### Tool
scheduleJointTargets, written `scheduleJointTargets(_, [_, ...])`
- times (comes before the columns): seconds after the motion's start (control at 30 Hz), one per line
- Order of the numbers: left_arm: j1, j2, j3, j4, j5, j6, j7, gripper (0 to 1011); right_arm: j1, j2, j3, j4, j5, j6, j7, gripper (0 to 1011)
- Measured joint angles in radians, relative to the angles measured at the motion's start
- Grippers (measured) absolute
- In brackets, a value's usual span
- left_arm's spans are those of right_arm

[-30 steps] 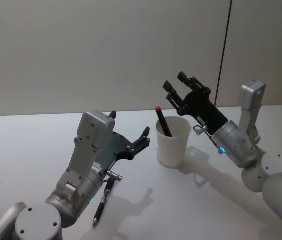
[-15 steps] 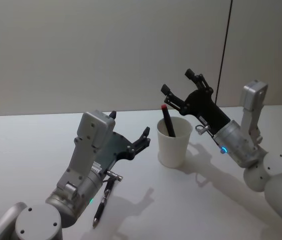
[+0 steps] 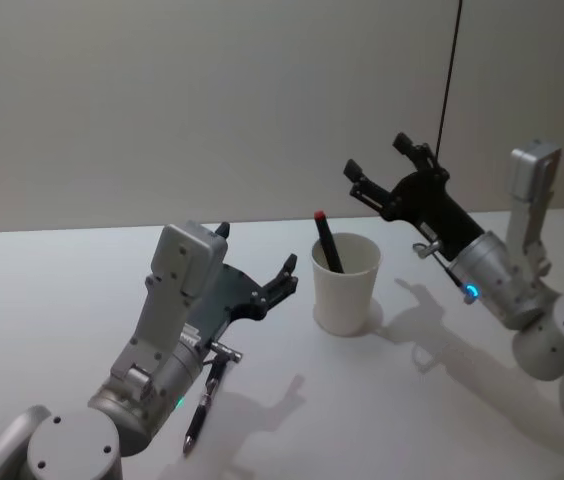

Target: Place the pen into the pen holder.

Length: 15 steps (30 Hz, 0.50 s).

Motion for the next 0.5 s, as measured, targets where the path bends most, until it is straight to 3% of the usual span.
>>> scheduleJointTargets(0.13, [0.000, 0.000, 0.000, 0.000, 0.000, 0.000, 0.000, 1003, -0.086, 0.036, 0.014, -0.178, -0.029, 0.124, -0.057, 1002])
scheduleJointTargets(0.5, [0.000, 0.000, 0.000, 0.000, 0.000, 0.000, 0.000, 1003, -0.256, 0.114, 0.049, -0.506, -0.077, 0.363, -0.166, 1002])
